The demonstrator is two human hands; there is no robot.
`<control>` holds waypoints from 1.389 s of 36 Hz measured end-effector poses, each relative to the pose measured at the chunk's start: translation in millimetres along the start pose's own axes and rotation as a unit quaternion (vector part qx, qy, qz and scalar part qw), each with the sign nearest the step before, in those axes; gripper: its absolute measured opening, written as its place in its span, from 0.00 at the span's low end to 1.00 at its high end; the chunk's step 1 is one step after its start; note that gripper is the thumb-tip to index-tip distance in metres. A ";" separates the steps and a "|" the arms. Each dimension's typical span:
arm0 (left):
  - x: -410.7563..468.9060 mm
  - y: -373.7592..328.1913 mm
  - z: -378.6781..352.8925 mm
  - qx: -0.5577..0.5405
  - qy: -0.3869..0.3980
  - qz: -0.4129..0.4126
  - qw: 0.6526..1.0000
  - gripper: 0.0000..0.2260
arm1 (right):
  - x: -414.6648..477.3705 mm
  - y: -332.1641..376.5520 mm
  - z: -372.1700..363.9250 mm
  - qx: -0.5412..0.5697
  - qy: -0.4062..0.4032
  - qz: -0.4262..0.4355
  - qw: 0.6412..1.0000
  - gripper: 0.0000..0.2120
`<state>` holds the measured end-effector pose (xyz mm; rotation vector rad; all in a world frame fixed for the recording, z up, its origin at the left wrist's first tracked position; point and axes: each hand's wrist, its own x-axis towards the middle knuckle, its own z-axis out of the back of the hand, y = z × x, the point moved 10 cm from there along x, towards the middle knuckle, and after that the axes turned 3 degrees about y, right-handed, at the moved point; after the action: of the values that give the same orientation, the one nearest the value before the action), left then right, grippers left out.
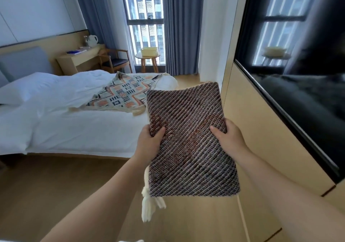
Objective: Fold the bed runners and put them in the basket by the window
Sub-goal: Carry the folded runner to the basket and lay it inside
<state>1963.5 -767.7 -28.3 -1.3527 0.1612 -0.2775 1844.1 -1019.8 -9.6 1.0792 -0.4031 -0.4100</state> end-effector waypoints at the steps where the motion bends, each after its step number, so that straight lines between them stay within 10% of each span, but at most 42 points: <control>1: 19.6 2.5 -1.7 -0.003 0.004 0.000 1.000 0.15 | 16.3 -1.1 -3.1 -0.001 -0.006 -0.001 1.000 0.14; 50: 651.0 -44.0 -230.9 0.008 0.020 -0.007 1.000 0.27 | 678.3 -87.3 52.6 0.023 -0.001 0.022 0.999 0.17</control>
<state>2518.3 -1180.9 -4.8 -1.3329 0.1832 -0.3176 2386.3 -1439.5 11.4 1.1134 -0.4383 -0.3638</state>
